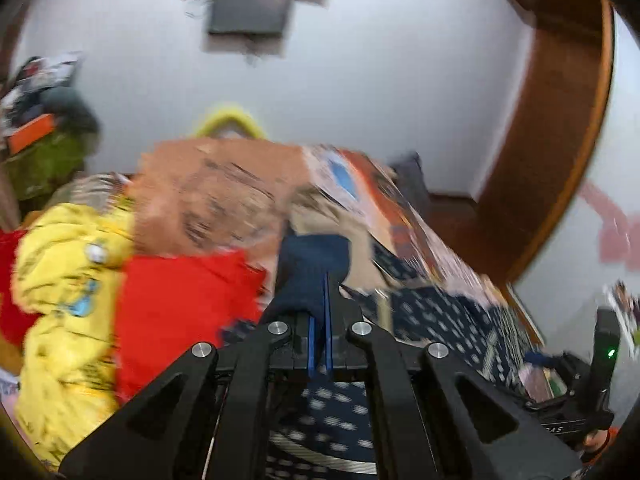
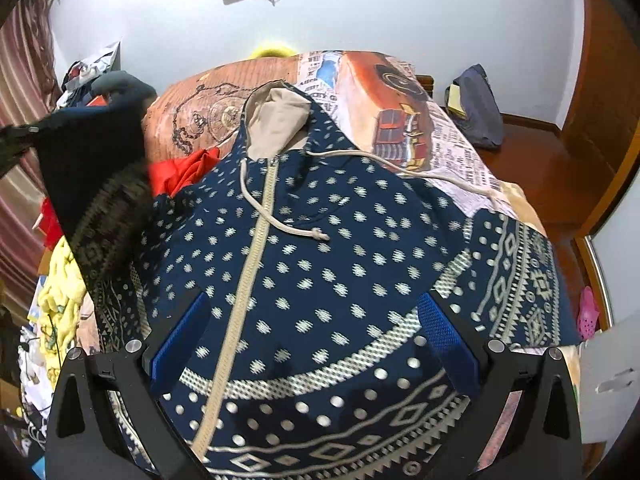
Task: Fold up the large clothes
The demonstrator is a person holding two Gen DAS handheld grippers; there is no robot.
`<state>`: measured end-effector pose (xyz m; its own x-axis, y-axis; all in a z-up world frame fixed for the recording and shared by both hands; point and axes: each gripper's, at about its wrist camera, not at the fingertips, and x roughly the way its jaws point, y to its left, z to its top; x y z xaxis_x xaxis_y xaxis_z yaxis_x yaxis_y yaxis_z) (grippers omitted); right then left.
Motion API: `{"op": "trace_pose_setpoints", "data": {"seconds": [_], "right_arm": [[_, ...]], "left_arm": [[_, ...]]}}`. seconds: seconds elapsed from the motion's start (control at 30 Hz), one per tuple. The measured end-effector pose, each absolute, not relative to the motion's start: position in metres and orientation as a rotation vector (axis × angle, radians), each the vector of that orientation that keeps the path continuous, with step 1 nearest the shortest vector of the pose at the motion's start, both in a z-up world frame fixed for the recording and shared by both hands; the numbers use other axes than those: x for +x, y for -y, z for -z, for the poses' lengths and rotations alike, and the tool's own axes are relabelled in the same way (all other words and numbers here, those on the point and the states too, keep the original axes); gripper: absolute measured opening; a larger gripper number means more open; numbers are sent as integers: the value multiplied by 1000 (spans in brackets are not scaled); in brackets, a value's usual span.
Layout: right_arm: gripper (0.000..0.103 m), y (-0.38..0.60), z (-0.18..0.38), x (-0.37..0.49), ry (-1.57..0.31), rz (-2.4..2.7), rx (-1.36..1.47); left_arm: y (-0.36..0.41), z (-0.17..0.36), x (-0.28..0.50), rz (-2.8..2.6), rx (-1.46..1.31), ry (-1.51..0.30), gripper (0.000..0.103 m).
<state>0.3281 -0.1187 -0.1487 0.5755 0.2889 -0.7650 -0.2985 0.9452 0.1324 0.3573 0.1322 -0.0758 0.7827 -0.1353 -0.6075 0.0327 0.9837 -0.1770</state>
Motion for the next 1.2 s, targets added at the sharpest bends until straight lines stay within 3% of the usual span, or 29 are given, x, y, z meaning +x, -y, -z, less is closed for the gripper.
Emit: {"op": "trace_pose_setpoints", "data": {"seconds": [0.47, 0.57, 0.7, 0.87, 1.2], "right_arm": [[103, 156, 160, 311, -922, -303, -52], [103, 156, 160, 309, -921, -298, -70], [103, 152, 155, 308, -907, -296, -84], [103, 139, 146, 310, -877, -311, -98], [103, 66, 126, 320, -793, -414, -262]], "left_arm": [[-3, 231, 364, 261, -82, -1128, 2], [-3, 232, 354, 258, -69, -1136, 12], [-11, 215, 336, 267, -55, -1119, 43], [-37, 176, 314, 214, 9, -1017, 62], [-132, 126, 281, 3, 48, -836, 73]]}}
